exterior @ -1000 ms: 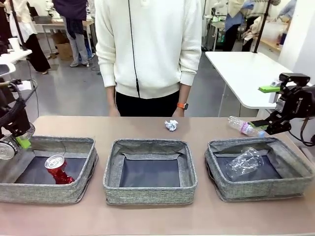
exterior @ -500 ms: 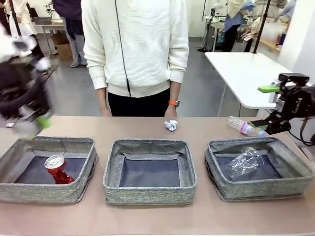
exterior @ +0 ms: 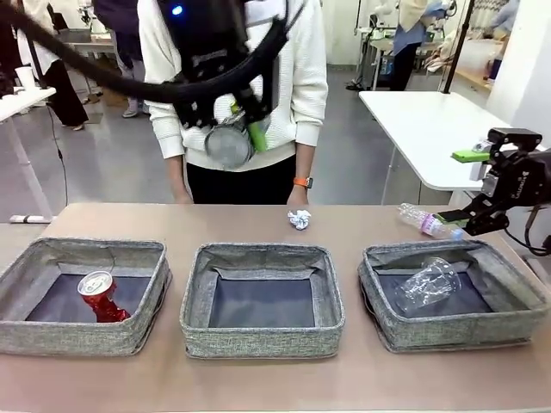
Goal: Sort the waste into the appropriate baskets.
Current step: Pick up the waste item pointed out by the person.
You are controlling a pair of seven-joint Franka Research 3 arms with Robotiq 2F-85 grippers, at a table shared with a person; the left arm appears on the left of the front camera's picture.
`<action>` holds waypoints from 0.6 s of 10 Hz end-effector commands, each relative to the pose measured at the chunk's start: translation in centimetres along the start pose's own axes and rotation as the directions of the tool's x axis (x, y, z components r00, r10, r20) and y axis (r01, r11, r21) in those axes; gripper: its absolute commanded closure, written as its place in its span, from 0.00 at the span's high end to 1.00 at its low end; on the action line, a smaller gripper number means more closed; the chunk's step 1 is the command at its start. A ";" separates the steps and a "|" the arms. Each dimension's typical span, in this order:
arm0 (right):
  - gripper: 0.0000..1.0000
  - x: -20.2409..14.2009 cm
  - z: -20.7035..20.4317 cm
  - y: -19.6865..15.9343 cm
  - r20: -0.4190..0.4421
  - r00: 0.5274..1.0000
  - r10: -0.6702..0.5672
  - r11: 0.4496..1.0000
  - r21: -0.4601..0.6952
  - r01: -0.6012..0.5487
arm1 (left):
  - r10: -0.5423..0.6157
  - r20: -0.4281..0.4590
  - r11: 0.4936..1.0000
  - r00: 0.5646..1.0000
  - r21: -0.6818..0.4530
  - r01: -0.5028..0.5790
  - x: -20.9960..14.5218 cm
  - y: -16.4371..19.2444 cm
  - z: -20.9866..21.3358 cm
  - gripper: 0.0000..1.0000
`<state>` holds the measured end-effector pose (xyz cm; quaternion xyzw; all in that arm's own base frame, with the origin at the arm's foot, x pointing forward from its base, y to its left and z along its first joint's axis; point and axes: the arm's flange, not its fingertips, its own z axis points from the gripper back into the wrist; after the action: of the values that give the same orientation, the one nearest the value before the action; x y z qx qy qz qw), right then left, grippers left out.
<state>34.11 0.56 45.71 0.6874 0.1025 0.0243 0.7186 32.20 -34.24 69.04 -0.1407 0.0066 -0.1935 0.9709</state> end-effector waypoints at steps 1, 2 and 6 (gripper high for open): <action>1.00 -0.1 -0.1 0.0 -0.010 1.000 0.015 1.000 -0.003 -0.015 | -0.082 -0.029 0.996 0.996 0.030 0.082 2.0 -1.1 2.6 0.45; 1.00 -0.1 -0.1 0.0 -0.010 1.000 0.015 1.000 -0.003 -0.015 | -0.081 -0.029 0.996 0.996 0.046 0.082 2.3 -1.7 2.6 0.45; 1.00 -0.1 -0.1 0.0 -0.010 1.000 0.015 1.000 -0.003 -0.015 | -0.030 0.011 0.993 0.999 0.113 0.029 0.9 -2.8 3.1 0.45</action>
<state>34.11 0.56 45.72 0.6874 0.1025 0.0244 0.7186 33.09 -36.25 72.29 -0.1021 0.0046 -0.2215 0.9698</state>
